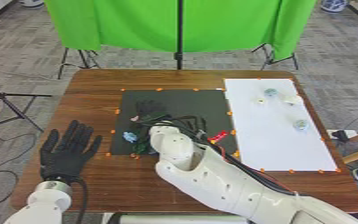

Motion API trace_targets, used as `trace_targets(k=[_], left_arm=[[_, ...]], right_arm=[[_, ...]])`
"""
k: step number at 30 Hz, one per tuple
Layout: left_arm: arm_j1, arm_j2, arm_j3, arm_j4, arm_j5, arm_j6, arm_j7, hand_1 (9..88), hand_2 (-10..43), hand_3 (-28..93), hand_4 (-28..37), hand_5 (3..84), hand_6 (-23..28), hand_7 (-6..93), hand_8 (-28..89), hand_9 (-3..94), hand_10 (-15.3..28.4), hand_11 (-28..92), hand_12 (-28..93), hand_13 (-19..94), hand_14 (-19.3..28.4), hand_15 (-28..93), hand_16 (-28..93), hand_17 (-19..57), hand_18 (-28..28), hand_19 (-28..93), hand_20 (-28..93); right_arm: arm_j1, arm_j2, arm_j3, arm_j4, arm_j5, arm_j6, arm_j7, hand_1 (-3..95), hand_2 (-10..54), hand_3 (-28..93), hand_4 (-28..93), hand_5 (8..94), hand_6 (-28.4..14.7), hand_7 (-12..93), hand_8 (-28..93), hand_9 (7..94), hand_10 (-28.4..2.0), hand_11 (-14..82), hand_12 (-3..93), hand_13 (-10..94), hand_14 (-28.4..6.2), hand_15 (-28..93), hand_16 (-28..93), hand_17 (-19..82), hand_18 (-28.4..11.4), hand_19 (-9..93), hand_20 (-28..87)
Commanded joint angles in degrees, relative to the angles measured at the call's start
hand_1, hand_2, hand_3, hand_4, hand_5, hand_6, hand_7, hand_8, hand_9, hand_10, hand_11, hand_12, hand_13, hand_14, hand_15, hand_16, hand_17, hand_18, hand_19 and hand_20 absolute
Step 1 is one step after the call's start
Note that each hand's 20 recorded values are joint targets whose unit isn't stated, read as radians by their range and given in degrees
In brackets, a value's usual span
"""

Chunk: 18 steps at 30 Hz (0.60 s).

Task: Arrange flowers

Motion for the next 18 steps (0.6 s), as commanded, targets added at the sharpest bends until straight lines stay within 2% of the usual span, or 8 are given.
trace_targets(k=[1, 3, 5, 7, 10, 12, 15, 18], left_arm=[[3.2, -2.11, -1.01, 0.6, 2.37, -3.02, -0.99, 26.3, 17.0, 73, -28.3, 44.1, 6.6, 20.7, -11, 41.7, 14.8, 34, 13, 33, 14.6, 48, -9, -4.7, 14.2, 39, 16], [3.6, -2.59, -1.17, 0.41, 2.23, -3.07, -0.87, 26.3, 16.8, 73, -28.3, 44.0, 6.6, 20.6, -11, 41.6, 14.8, 33, 13, 33, 14.5, 48, -8, -4.7, 14.2, 39, 16], [4.1, -3.09, -1.38, 0.24, 2.49, -3.35, -0.99, 26.3, 16.8, 73, -28.3, 44.0, 6.6, 20.5, -11, 41.5, 14.7, 33, 13, 33, 14.5, 48, -8, -4.7, 14.2, 39, 16], [4.9, -3.16, -1.76, -0.19, 2.43, -3.46, -0.73, 26.3, 16.7, 73, -28.3, 44.0, 6.6, 20.5, -11, 41.4, 14.7, 33, 13, 33, 14.5, 48, -8, -4.7, 14.3, 39, 16], [5.3, -3.4, -2.3, -0.23, 2.1, -3.07, 0.13, 26.4, 16.8, 73, -28.3, 44.0, 6.5, 20.4, -11, 41.4, 14.7, 33, 13, 33, 14.5, 47, -8, -4.7, 14.3, 39, 16], [5.4, -3.64, -2.75, -0.47, 1.73, -1.52, 0.45, 26.4, 16.8, 73, -28.3, 44.0, 6.4, 20.6, -11, 41.4, 14.7, 33, 13, 33, 14.5, 47, -8, -4.7, 14.3, 39, 16], [6.2, -3.58, -3.43, -0.83, 1.46, -1.93, 1.1, 26.7, 17.1, 73, -28.3, 44.1, 6.5, 20.6, -11, 41.4, 14.7, 33, 13, 33, 14.5, 47, -8, -4.7, 14.3, 39, 16], [6.7, -3.62, -4.08, -1.15, 1.42, -1.9, 1.29, 26.6, 17.4, 73, -28.3, 44.3, 6.5, 20.7, -11, 41.4, 14.7, 33, 13, 33, 14.4, 48, -8, -4.7, 14.2, 39, 17]], right_arm=[[-2.2, 4.1, 1.2, -7.8, -0.9, 1.5, 4.4, 45.3, -9.5, 77, -25, 49.1, -9.9, 14, -9, 60.5, -21.6, 26.1, 20.2, 59, -17.6, 60, 22, 34, -26.2, 87, 28], [-3.0, 6.1, 3.0, -11.0, 0.2, 0.1, 4.8, 44.6, -9.5, 77, -25, 47.1, -11.1, 12, -9, 57.9, -23.0, 23.8, 19.2, 57, -19.0, 61, 21, 34, -27.0, 88, 27], [-3.7, 8.8, 5.3, -13.7, 0.5, 1.8, 4.7, 43.0, -9.5, 76, -24, 44.6, -12.2, 11, -8, 53.4, -24.8, 21.4, 18.4, 54, -20.8, 63, 18, 33, -28.1, 89, 25], [-5.7, 11.3, 9.7, -16.2, -2.2, 2.9, 3.5, 42.7, -9.5, 75, -24, 44.3, -12.3, 10, -8, 52.4, -25.0, 20.7, 18.1, 53, -21.1, 63, 18, 33, -28.2, 89, 24], [-6.8, 14.5, 15.7, -16.5, -5.7, 7.6, 4.6, 42.8, -9.5, 76, -24, 44.8, -12.0, 10, -8, 51.1, -25.1, 19.7, 17.9, 50, -21.5, 61, 17, 31, -28.2, 87, 23], [-7.3, 17.3, 19.2, -16.7, -7.0, 9.1, 7.3, 45.3, -9.5, 76, -24, 45.7, -11.7, 11, -8, 50.8, -25.1, 19.5, 17.9, 49, -21.5, 60, 16, 31, -27.7, 86, 22], [-9.3, 22.9, 24.6, -18.3, -5.9, 9.7, 10.1, 49.8, -9.5, 77, -25, 46.8, -11.2, 11, -9, 50.7, -25.0, 19.2, 17.8, 48, -21.3, 57, 14, 32, -26.8, 83, 17], [-14.7, 29.6, 31.7, -20.3, -3.6, 8.5, 6.6, 51.4, -9.5, 79, -27, 47.4, -10.7, 12, -9, 49.2, -24.6, 18.6, 17.4, 45, -21.1, 53, 12, 30, -25.4, 77, 12]])
